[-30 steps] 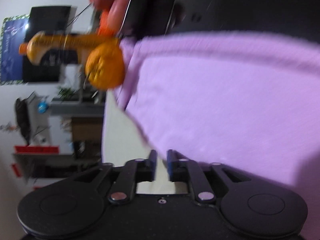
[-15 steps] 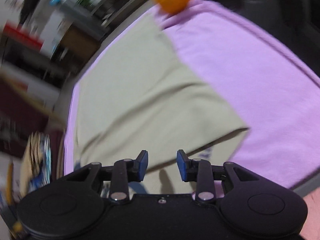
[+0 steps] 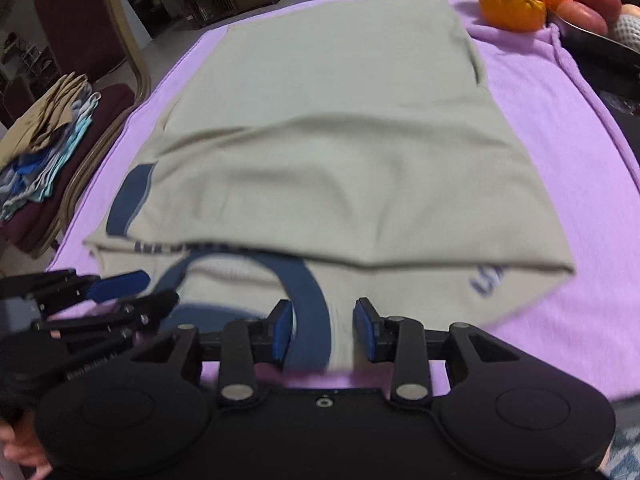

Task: Fold clothes

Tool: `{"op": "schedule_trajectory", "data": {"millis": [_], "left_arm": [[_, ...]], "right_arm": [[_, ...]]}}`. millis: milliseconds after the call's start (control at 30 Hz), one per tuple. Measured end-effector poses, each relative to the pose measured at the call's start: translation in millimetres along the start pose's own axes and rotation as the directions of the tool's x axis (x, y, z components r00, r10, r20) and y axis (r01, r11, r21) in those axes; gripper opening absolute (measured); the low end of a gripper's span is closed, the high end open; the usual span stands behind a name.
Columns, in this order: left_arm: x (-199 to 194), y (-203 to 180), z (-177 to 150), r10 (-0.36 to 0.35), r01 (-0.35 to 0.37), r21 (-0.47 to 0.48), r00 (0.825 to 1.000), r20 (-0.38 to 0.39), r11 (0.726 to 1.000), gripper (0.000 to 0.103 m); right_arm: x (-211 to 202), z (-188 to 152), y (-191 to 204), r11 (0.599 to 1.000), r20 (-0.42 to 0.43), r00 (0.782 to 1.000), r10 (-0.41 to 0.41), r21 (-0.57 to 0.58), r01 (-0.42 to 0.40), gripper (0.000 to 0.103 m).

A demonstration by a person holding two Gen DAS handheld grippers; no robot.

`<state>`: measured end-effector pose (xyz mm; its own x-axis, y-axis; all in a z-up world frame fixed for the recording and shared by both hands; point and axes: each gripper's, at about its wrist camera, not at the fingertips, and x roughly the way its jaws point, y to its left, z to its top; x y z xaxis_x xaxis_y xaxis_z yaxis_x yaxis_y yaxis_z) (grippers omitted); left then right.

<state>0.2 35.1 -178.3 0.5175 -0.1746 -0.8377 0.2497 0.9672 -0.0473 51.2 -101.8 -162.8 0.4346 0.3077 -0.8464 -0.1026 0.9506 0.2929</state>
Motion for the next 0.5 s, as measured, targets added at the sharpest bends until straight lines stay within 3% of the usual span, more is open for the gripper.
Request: {"op": "schedule_trajectory", "data": {"millis": [67, 200, 267, 367, 500], "left_arm": [[-7.9, 9.1, -3.6, -0.024, 0.023, -0.047, 1.000, -0.017, 0.999, 0.032], [-28.8, 23.4, -8.5, -0.015, 0.019, -0.107, 0.999, 0.034, 0.994, 0.032], [-34.9, 27.0, -5.5, 0.006, 0.002, -0.129, 0.998, 0.060, 0.992, 0.032], [-28.7, 21.7, 5.1, 0.034, -0.029, -0.097, 0.998, 0.057, 0.995, 0.031], [-6.0, 10.6, 12.4, 0.037, -0.036, -0.035, 0.999, 0.022, 0.999, 0.032]], "right_arm": [[-13.6, -4.8, -7.5, 0.998, 0.010, 1.000, 0.025, 0.060, -0.025, 0.034], [-39.1, -6.8, -25.9, 0.982, 0.077, 0.996, 0.053, 0.176, -0.066, 0.033], [-44.6, -5.2, -34.4, 0.974, 0.113, 0.993, 0.044, 0.214, -0.067, 0.011], [-38.0, -0.2, -39.0, 0.964, 0.101, 0.993, 0.055, 0.254, -0.079, 0.008], [-25.0, 3.7, -29.2, 0.973, 0.077, 0.995, 0.067, 0.215, -0.082, 0.009]]}}
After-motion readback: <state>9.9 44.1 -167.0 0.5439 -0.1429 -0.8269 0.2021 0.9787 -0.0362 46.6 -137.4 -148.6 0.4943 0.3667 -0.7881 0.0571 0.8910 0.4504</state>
